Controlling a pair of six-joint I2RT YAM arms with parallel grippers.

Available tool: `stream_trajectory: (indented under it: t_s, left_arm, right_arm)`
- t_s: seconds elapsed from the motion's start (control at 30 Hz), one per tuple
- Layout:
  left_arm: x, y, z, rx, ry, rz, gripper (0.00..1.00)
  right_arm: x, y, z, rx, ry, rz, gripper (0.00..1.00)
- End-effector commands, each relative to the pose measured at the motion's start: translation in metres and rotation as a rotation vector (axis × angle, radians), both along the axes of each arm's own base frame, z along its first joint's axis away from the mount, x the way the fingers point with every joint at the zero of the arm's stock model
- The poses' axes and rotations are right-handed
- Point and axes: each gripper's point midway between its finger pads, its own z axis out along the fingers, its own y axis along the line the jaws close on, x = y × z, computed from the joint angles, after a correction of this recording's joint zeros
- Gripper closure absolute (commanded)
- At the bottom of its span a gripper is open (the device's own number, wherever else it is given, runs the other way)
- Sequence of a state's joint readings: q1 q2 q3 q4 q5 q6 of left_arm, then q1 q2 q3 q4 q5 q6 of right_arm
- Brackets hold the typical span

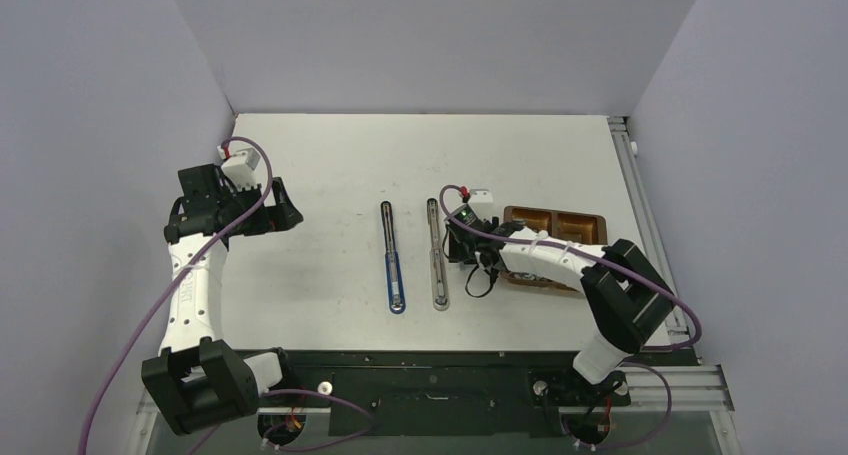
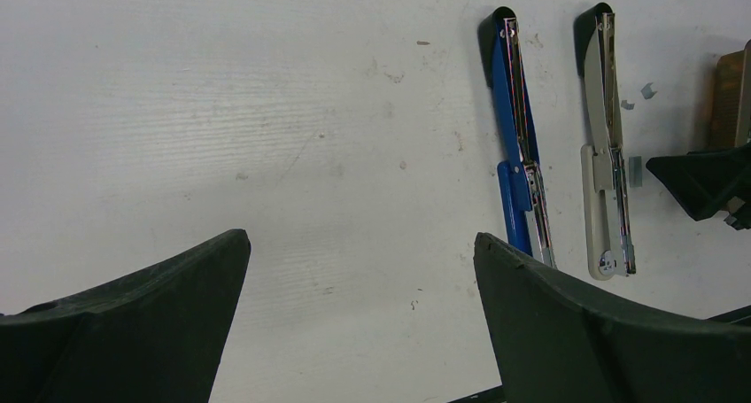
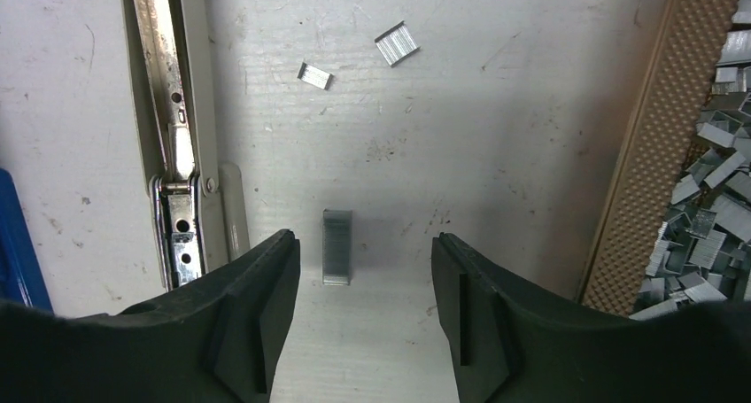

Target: Load the staples into the stapler

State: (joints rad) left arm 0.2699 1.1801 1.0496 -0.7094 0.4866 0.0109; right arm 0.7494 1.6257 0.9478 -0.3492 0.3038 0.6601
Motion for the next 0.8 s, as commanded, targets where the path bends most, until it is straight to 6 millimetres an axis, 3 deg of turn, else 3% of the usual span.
stream_trajectory:
  t_s: [0.0, 0.4, 0.77]
  left_arm:
    - [0.007, 0.001, 0.021, 0.012, -0.062, -0.001, 0.04]
    - [0.007, 0.002, 0.021, 0.016, -0.057, 0.005, 0.04]
    - [0.009, 0.003, 0.021, 0.017, -0.057, 0.005, 0.04]
  right_arm:
    - [0.009, 0.015, 0.003, 0.036, -0.019, 0.029, 0.46]
    - [0.01, 0.021, -0.017, 0.022, 0.025, 0.057, 0.49]
    - [0.014, 0.021, -0.021, -0.009, 0.026, 0.057, 0.63]
